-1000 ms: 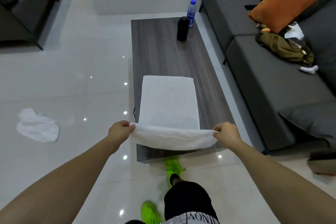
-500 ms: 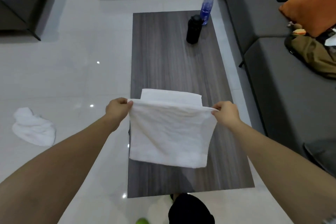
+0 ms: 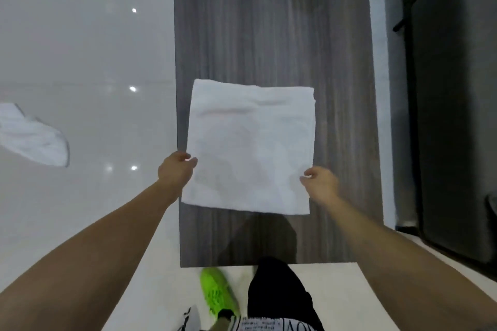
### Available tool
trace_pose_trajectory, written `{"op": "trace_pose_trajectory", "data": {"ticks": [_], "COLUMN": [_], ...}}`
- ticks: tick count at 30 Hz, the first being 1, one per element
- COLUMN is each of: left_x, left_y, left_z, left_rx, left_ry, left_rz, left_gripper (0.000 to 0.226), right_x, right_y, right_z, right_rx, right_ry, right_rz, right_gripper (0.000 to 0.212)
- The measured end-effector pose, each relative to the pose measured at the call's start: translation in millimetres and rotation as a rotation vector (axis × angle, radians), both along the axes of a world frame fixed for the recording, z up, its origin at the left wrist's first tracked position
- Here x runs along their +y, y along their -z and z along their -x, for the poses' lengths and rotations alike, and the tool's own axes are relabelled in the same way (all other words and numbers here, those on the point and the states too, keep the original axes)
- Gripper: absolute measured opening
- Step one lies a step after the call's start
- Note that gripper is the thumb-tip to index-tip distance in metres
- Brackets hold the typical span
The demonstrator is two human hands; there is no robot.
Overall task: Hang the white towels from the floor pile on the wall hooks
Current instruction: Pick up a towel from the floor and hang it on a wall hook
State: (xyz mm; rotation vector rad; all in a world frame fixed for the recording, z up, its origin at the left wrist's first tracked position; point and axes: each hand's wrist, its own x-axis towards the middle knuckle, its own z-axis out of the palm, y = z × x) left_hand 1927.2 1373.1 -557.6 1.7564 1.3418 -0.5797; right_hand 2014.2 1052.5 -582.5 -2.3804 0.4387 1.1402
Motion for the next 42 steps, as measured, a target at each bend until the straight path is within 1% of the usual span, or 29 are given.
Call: {"op": "trace_pose_trajectory", "data": {"ticks": [2,3,5,7,8,10,12,14,15,18,20,23,25,28,30,32,33,35,36,38,40,42], "left_x": [-14.3,-22.5,-40.0,-60.9,-71.8,-90.6,-102.6,-107.2,-107.6,-103.3,-98.1,-88.1,-80.0,-62.9,-45.4,-26.3,-15.6,7.3,20.0,49.7,82.0,113.9], "left_y": [19.2,27.4,44.2,58.1,63.2,71.9,78.6,83.7,84.1,70.1,51.4,11.8,-29.4,-106.5,-155.3,-204.0,-230.4,-283.2,-308.8,-354.9,-392.7,-428.2], "left_z": [29.9,44.3,66.6,80.3,82.9,83.6,82.4,82.0,81.9,79.4,76.4,70.9,64.6,60.6,66.4,79.5,90.2,118.3,136.1,173.1,211.6,251.7], "left_rx": [0.089,0.125,0.186,0.227,0.238,0.241,0.223,0.181,0.148,0.041,-0.045,-0.241,-0.388,-0.546,-0.649,-0.729,-0.769,-0.824,-0.846,-0.872,-0.878,-0.885], "left_ry": [-0.012,-0.027,-0.028,-0.039,-0.09,-0.299,-0.539,-0.709,-0.751,-0.751,-0.736,-0.749,-0.736,-0.637,-0.52,-0.375,-0.308,-0.191,-0.136,-0.045,-0.014,0.0], "left_rz": [0.051,0.089,0.161,0.258,0.32,0.452,0.545,0.586,0.588,0.548,0.503,0.407,0.306,0.153,0.078,-0.018,-0.074,-0.217,-0.297,-0.454,-0.612,-0.773], "left_gripper": [0.029,0.023,0.017,0.015,0.017,0.024,0.032,0.036,0.036,0.03,0.023,0.02,0.021,0.03,0.024,0.023,0.024,0.028,0.027,0.017,0.009,0.008], "right_x": [1.2,4.3,15.0,27.3,34.2,48.4,61.1,70.0,73.2,80.8,88.3,111.0,130.0,157.1,173.5,189.8,199.2,217.9,226.6,245.2,265.3,292.8], "right_y": [17.7,24.2,34.2,43.4,47.9,55.0,61.2,63.7,60.7,42.7,25.3,-19.0,-58.0,-128.0,-179.3,-231.0,-257.3,-302.6,-324.1,-365.3,-407.9,-447.0], "right_z": [37.1,55.1,86.3,109.7,117.7,128.2,133.6,135.9,135.5,129.0,122.1,110.5,103.7,100.7,105.6,118.3,127.2,145.3,155.7,176.4,201.2,227.0], "right_rx": [0.155,0.23,0.363,0.472,0.52,0.576,0.55,0.504,0.488,0.422,0.35,0.209,0.089,-0.095,-0.242,-0.38,-0.439,-0.539,-0.577,-0.656,-0.765,-0.874], "right_ry": [-0.004,0.054,0.283,0.532,0.668,0.988,1.227,1.337,1.354,1.378,1.402,1.418,1.431,1.37,1.283,1.116,1.001,0.739,0.595,0.299,-0.006,-0.271], "right_rz": [-0.022,-0.047,-0.106,-0.171,-0.225,-0.363,-0.447,-0.464,-0.468,-0.45,-0.461,-0.526,-0.582,-0.707,-0.739,-0.743,-0.762,-0.801,-0.808,-0.806,-0.782,-0.753], "right_gripper": [0.017,0.012,0.008,0.01,0.014,0.023,0.028,0.027,0.024,0.011,0.007,0.012,0.014,0.025,0.032,0.022,0.018,0.02,0.019,0.016,0.024,0.025]}}
